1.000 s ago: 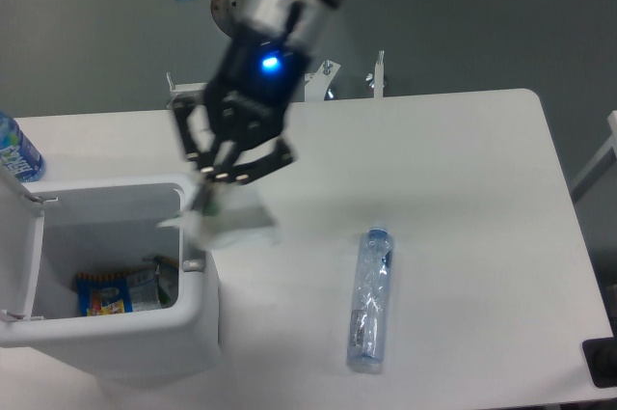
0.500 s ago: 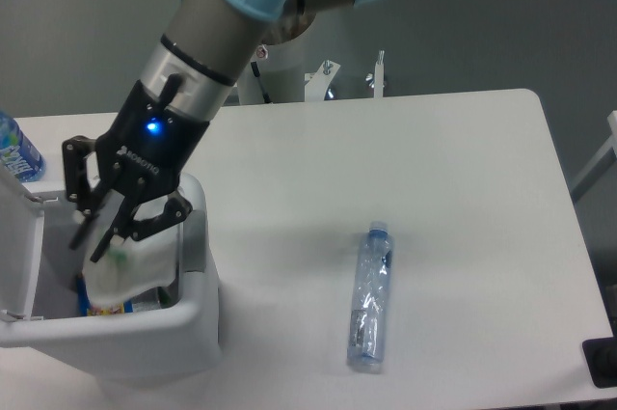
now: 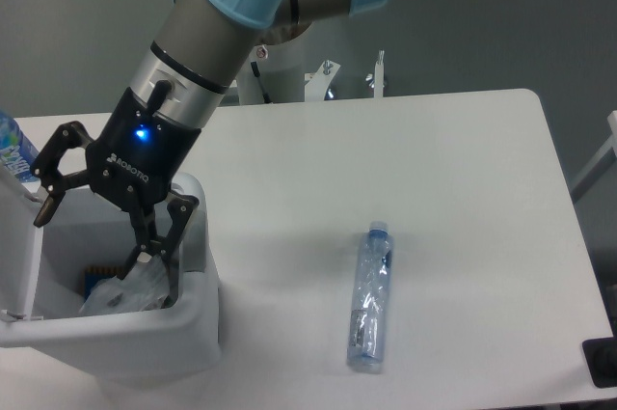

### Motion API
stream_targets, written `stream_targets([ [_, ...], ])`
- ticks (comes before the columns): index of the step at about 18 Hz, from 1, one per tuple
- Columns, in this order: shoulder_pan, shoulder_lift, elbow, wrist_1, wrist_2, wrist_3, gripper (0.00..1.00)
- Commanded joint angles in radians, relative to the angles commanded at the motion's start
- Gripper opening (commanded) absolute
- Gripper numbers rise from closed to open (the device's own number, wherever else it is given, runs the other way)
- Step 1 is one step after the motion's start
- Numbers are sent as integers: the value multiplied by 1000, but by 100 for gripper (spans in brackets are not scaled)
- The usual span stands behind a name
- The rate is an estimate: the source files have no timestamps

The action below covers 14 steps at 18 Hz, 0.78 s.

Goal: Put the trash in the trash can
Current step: 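Open the gripper to drop the wrapper into the bin, then move the open gripper over the clear plastic water bottle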

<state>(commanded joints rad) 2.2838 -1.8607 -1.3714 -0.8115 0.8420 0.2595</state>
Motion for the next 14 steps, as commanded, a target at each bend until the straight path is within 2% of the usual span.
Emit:
stream_targets([
  [3,75,17,2,-3,81,-80,100],
  [6,127,37,-8,-8,225,-69,100],
  [11,219,32,-11,-15,259,-34,100],
  [12,230,31,-12,-26,278,-19,100],
  [14,240,22,-9,-86,345,39,100],
])
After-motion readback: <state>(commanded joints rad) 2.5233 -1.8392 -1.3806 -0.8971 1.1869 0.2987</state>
